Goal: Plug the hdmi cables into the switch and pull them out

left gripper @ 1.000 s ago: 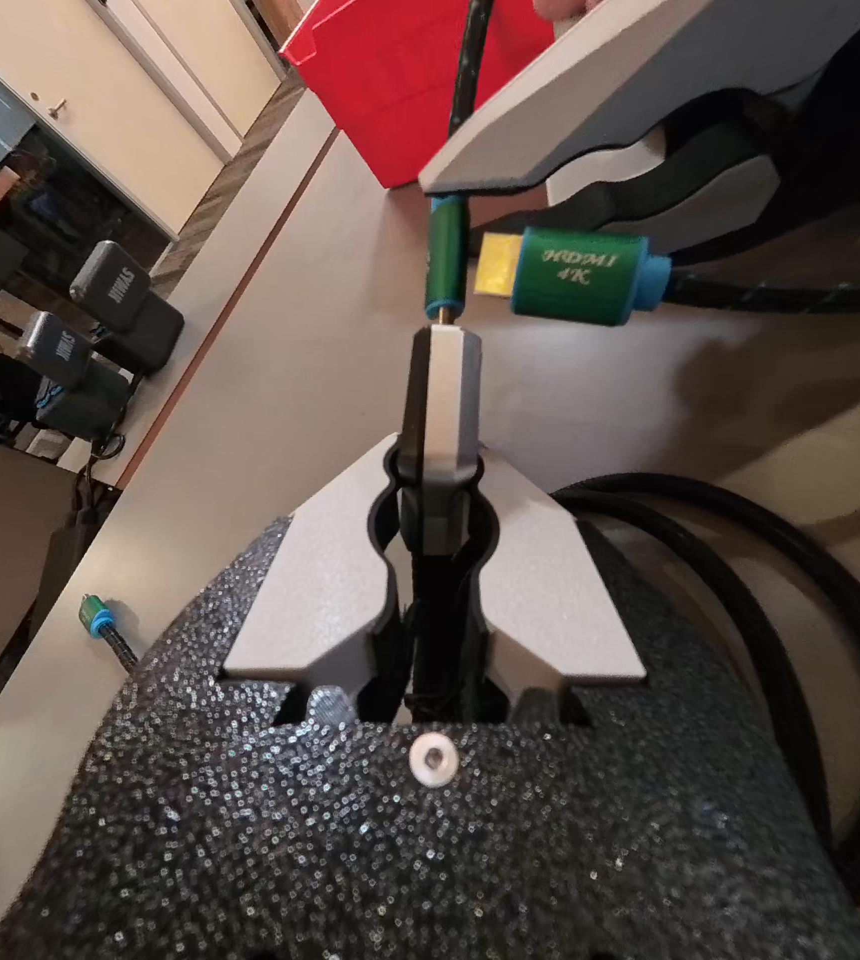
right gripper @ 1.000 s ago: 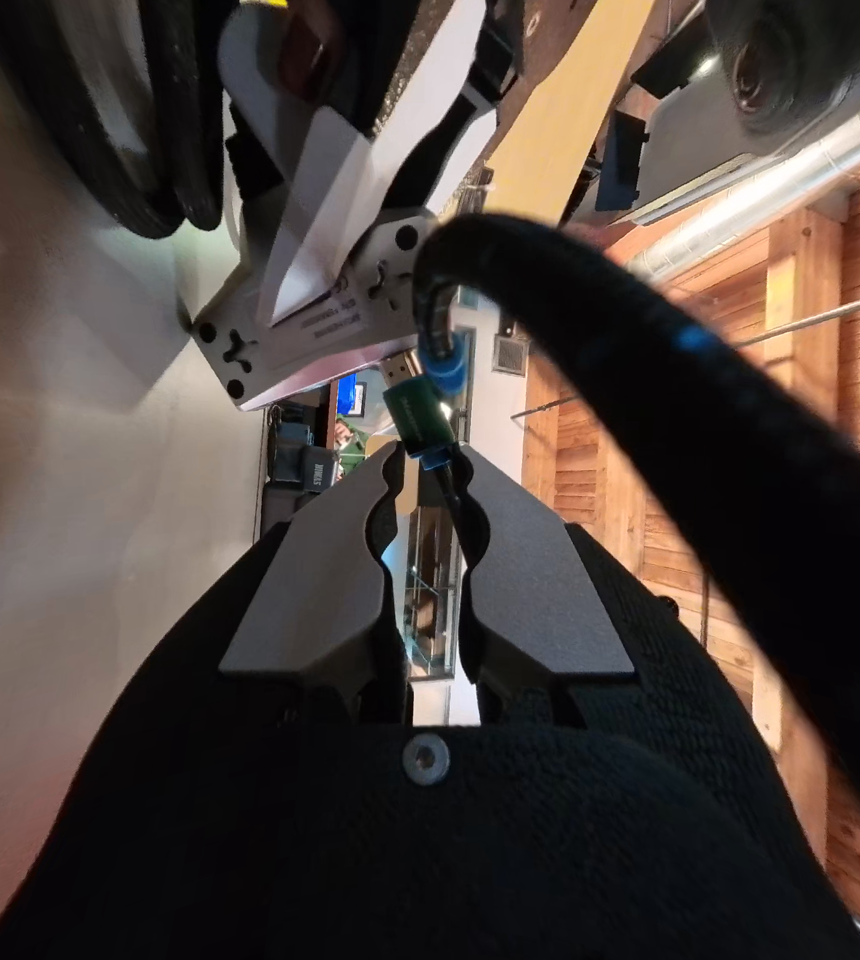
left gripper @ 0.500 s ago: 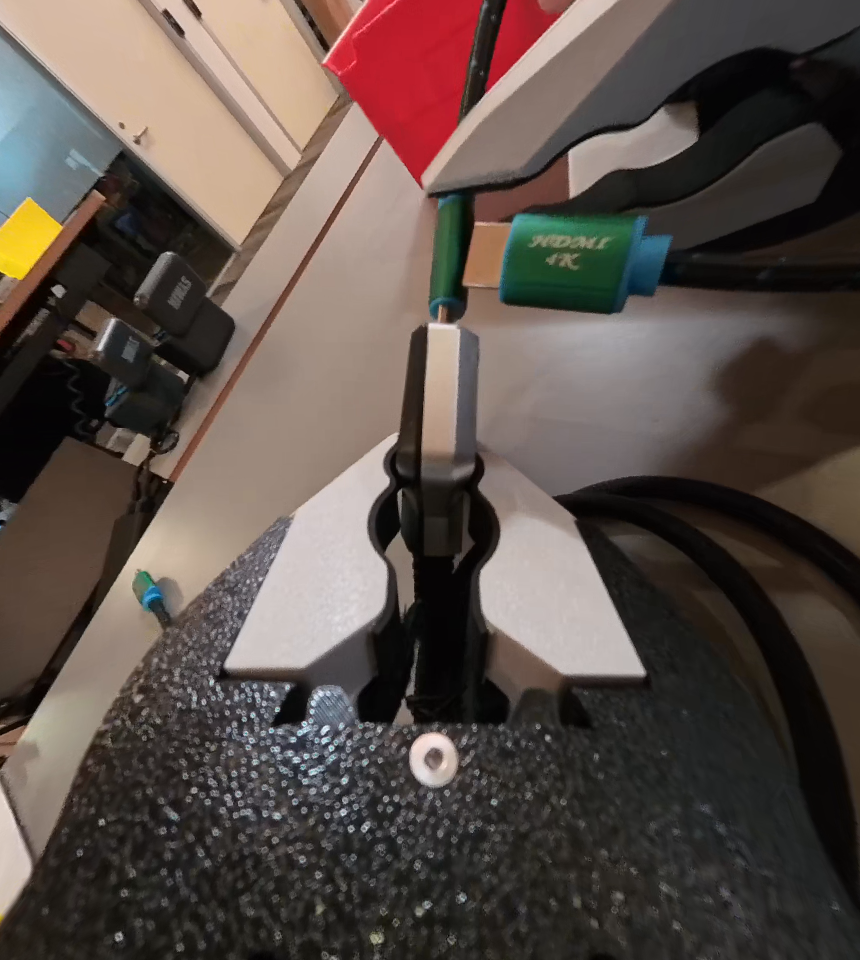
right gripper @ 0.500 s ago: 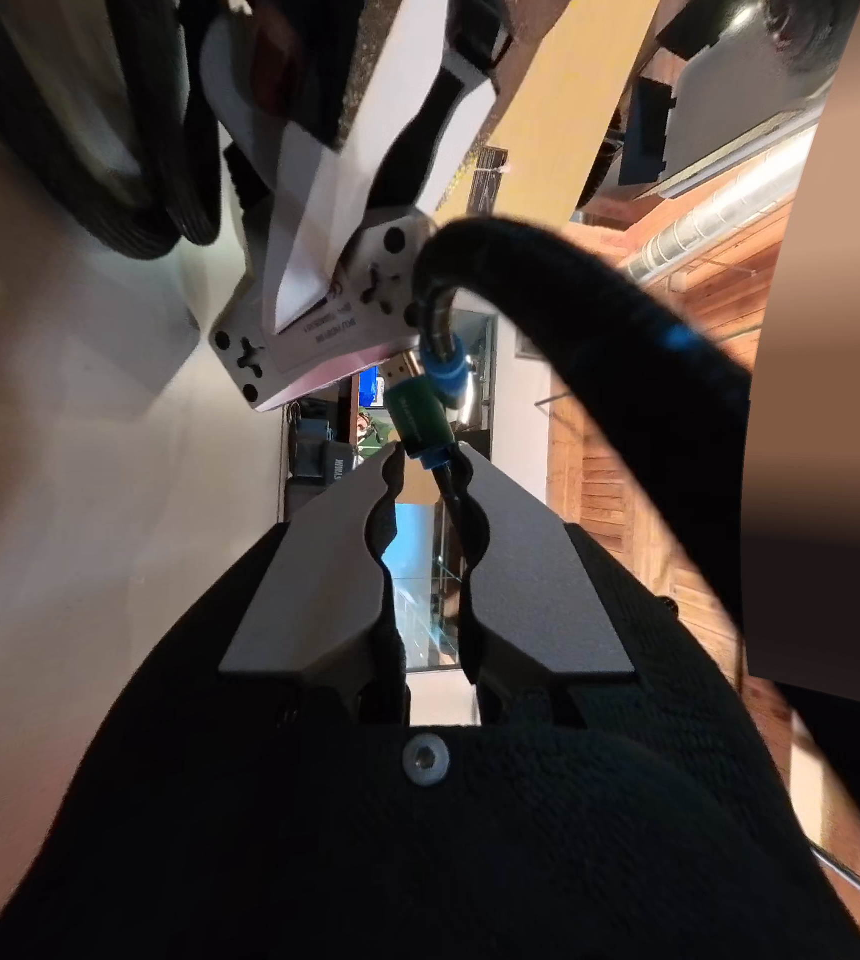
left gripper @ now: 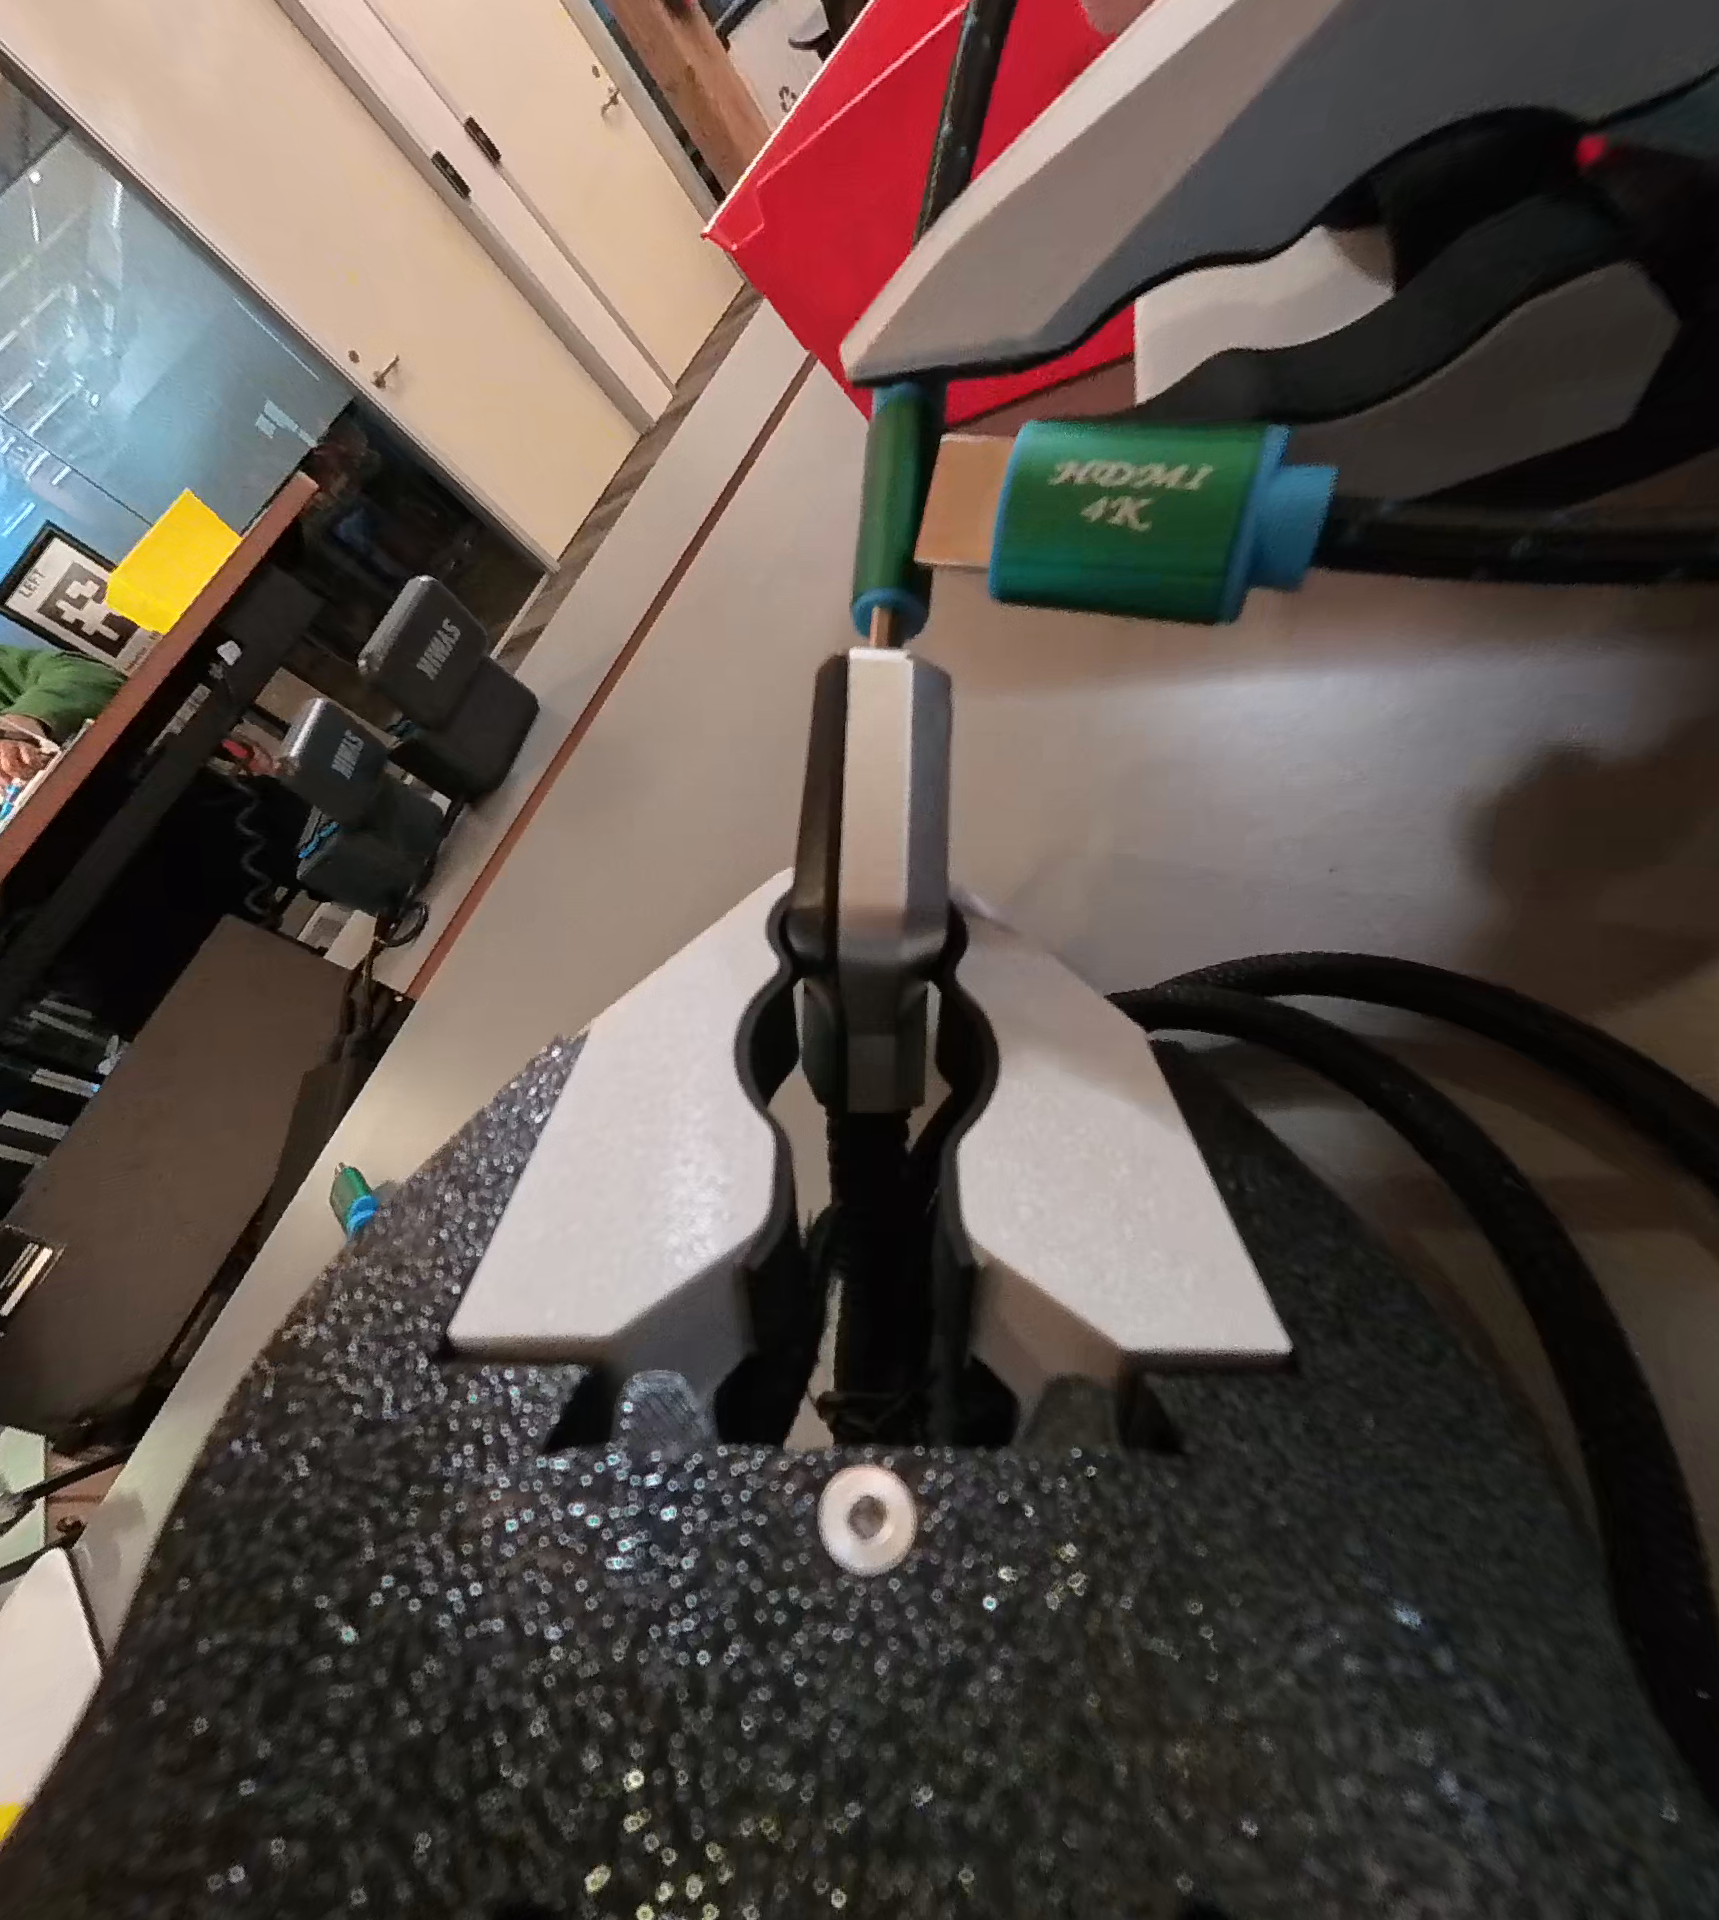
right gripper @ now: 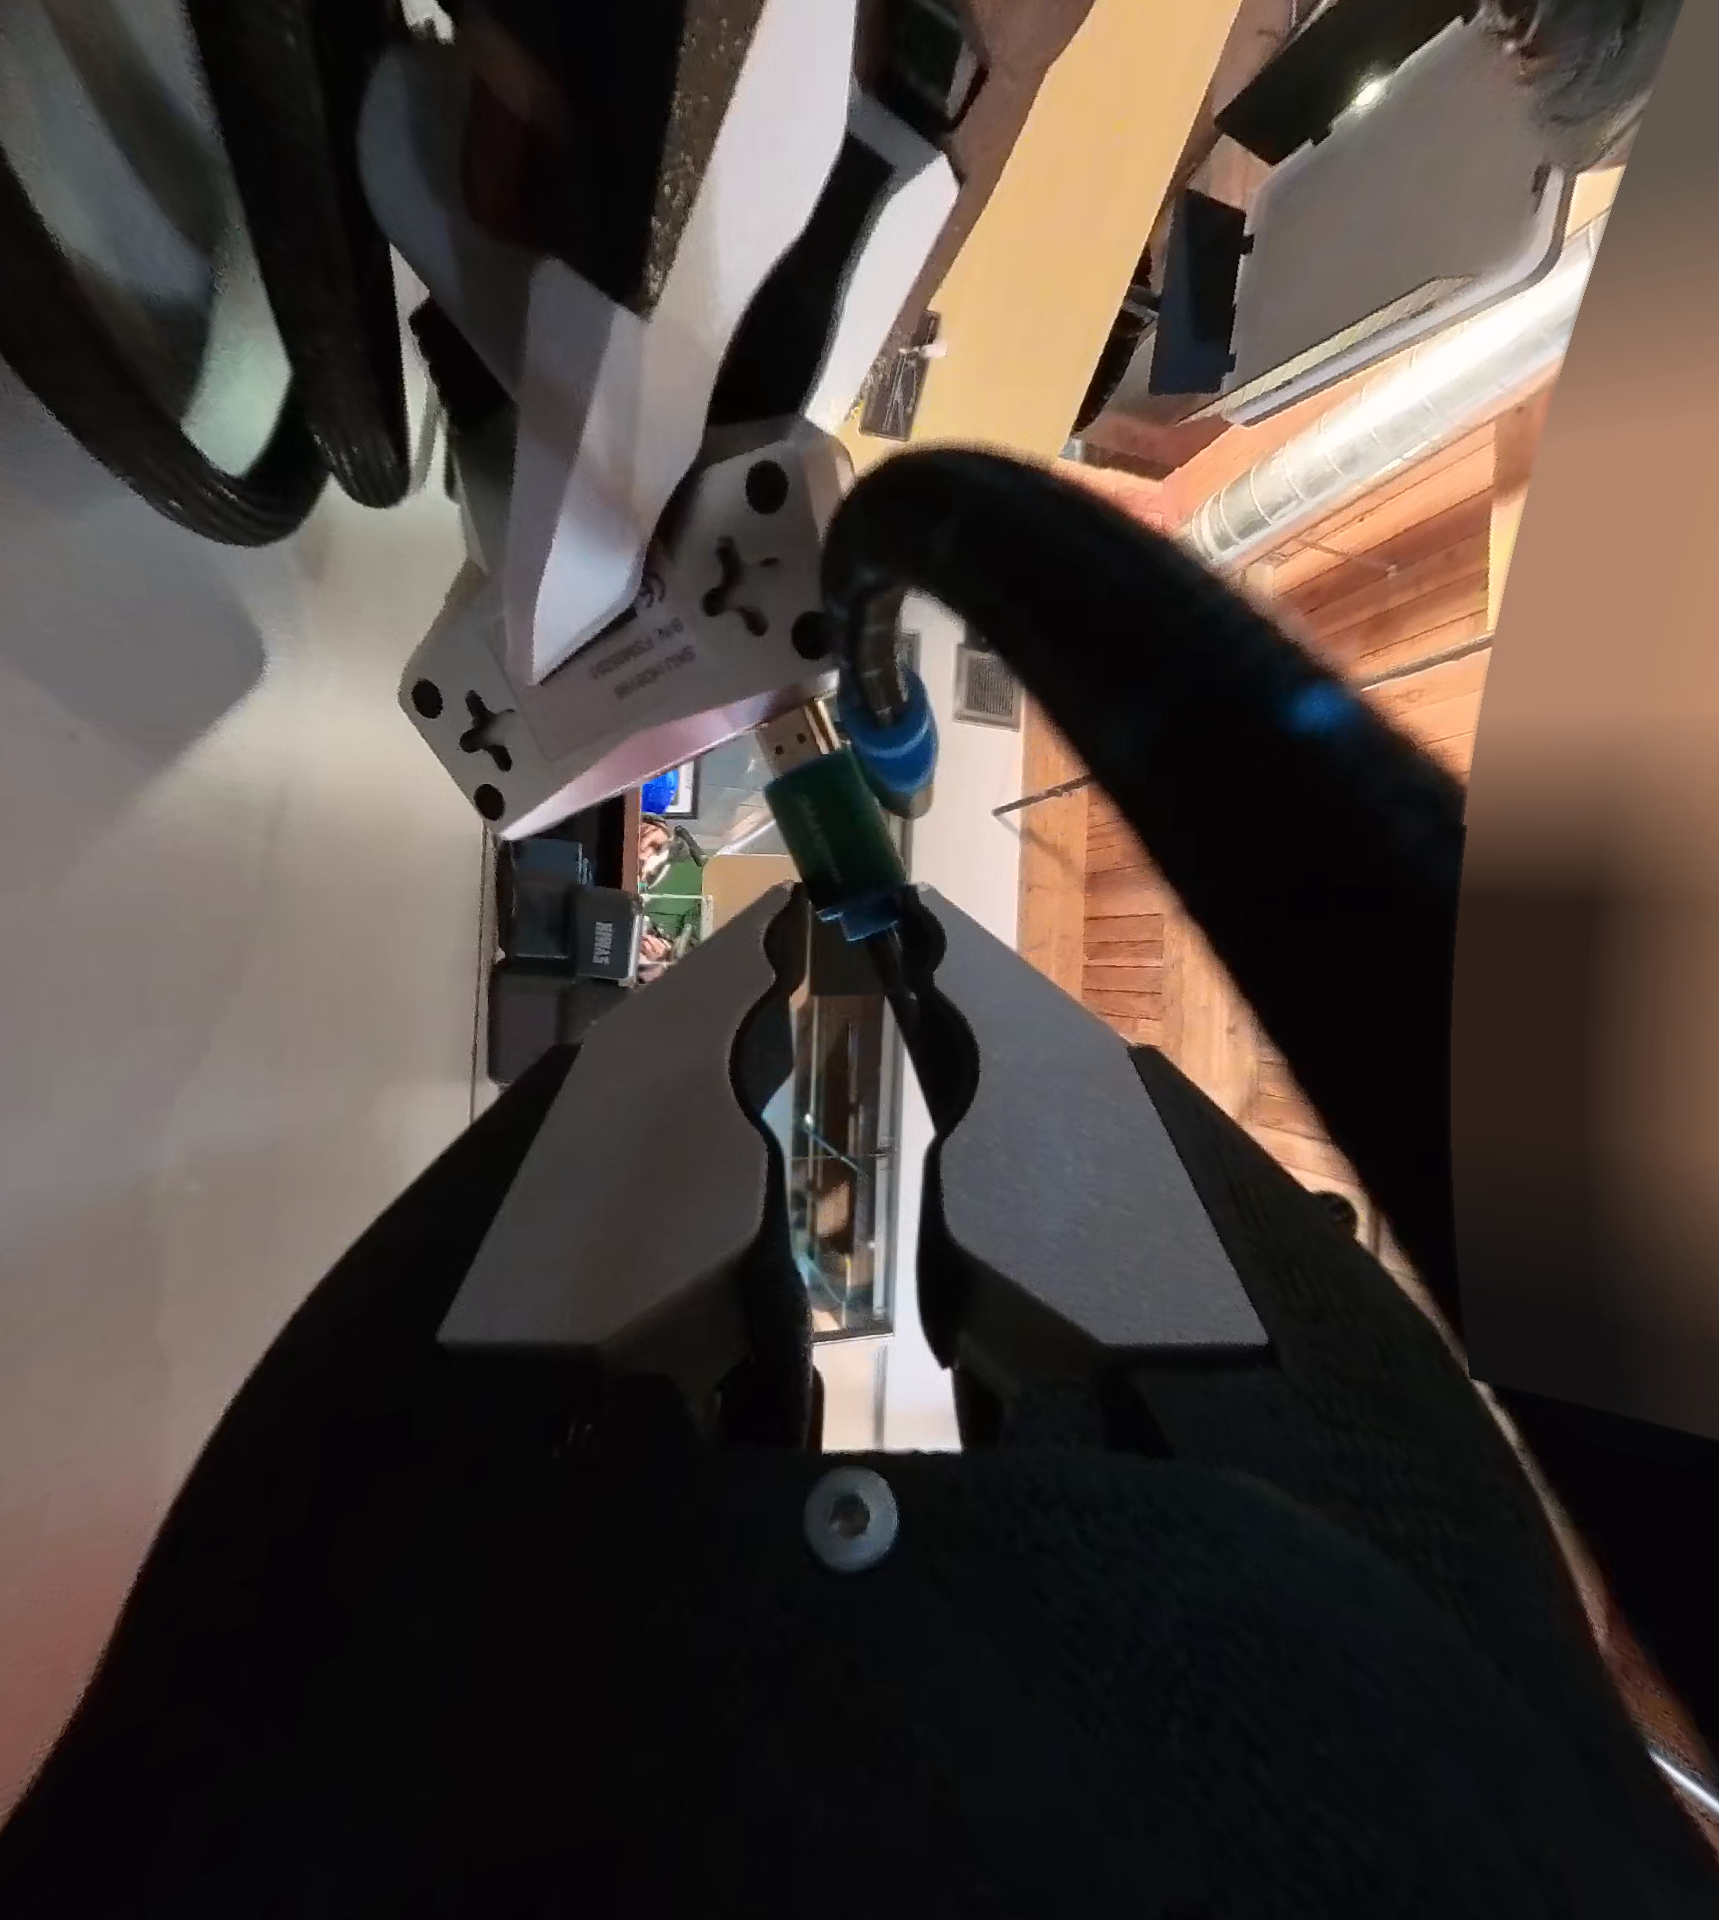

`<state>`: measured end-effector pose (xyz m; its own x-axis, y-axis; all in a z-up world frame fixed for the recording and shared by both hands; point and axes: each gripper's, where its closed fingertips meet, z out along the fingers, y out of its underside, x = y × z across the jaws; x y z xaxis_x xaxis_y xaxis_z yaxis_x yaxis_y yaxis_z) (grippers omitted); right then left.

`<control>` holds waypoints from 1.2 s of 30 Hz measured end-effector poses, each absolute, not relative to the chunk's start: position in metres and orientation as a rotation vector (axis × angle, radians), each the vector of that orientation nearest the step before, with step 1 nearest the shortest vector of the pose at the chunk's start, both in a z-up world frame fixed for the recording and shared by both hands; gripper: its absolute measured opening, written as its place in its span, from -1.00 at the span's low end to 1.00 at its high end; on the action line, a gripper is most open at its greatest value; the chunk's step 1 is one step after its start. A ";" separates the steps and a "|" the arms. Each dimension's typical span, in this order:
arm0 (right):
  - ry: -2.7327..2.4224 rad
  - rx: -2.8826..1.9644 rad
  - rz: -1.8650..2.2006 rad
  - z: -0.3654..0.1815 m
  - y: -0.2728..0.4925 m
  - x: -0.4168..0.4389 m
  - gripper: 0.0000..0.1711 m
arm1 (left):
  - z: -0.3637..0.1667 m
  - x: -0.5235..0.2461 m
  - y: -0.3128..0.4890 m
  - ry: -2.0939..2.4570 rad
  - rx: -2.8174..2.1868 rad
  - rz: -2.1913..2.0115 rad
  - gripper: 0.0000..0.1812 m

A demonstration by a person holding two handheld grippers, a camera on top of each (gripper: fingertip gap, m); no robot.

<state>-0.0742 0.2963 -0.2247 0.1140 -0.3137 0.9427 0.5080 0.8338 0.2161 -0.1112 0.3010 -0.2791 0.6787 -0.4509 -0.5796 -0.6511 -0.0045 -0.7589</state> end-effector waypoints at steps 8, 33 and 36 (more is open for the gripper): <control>-1.323 -0.171 -0.611 -0.224 0.297 -0.074 -0.82 | -0.278 -0.110 0.301 0.914 -1.632 0.197 -0.79; -1.331 -0.168 -0.572 -0.224 0.294 -0.074 -0.82 | -0.281 -0.109 0.300 0.938 -1.632 0.212 -0.80; -1.333 -0.168 -0.577 -0.225 0.292 -0.075 -0.82 | -0.284 -0.111 0.301 0.943 -1.652 0.240 -0.79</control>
<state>-0.0754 0.2921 -0.2250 0.1199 -0.2986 0.9468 0.4855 0.8495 0.2065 -0.1109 0.3012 -0.2840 0.6551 -0.4496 -0.6071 -0.6854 -0.0157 -0.7280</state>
